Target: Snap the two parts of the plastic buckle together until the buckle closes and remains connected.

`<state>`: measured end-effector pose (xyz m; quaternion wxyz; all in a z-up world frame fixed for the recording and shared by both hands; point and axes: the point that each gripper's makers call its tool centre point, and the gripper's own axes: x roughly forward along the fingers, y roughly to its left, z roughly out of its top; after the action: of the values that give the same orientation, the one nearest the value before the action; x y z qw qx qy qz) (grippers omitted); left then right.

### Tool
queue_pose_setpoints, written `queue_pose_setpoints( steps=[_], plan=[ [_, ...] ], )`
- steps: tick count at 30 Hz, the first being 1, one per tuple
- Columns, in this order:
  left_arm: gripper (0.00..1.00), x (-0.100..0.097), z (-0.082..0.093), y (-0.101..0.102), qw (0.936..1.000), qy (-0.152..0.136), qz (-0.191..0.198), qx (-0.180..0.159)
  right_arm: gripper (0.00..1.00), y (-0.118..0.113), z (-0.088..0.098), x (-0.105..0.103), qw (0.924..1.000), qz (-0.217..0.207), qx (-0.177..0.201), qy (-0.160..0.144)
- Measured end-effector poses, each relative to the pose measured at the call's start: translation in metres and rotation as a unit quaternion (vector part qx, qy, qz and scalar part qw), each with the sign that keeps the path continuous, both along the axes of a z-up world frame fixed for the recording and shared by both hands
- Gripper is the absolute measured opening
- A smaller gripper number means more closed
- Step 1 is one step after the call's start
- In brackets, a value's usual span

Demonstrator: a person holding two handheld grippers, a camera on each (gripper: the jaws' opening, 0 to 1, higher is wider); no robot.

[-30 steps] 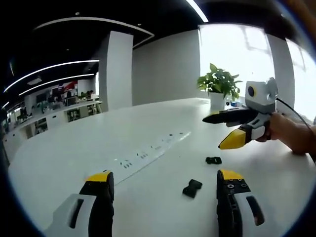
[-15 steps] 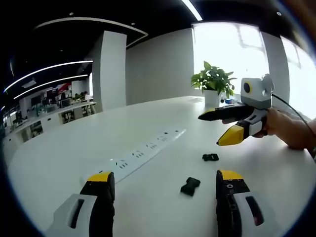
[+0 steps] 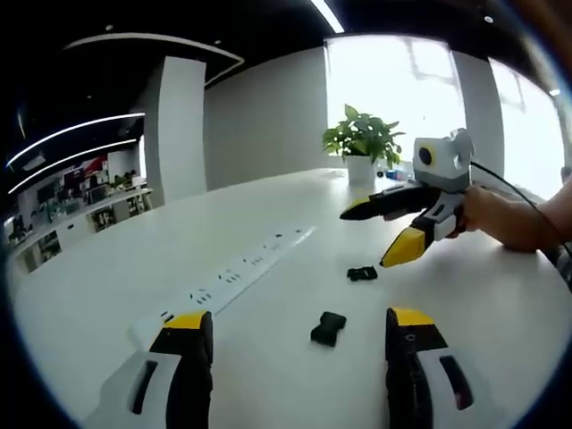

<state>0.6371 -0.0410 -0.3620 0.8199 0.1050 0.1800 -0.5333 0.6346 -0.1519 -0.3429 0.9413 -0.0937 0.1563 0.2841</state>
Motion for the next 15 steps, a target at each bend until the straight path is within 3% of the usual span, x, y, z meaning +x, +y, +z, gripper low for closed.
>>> queue_pose_setpoints(
  steps=[10, 15],
  plan=[
    [0.66, -0.011, -0.004, -0.006, 0.9994, 0.001, -0.031, 0.014, 0.64, 0.014, -0.008, -0.011, 0.9991, 0.037, -0.007, 0.019],
    [0.68, -0.011, -0.003, -0.007, 0.9996, 0.009, -0.026, 0.006, 0.59, 0.018, -0.013, -0.015, 0.9985, 0.046, -0.014, 0.025]
  ],
)
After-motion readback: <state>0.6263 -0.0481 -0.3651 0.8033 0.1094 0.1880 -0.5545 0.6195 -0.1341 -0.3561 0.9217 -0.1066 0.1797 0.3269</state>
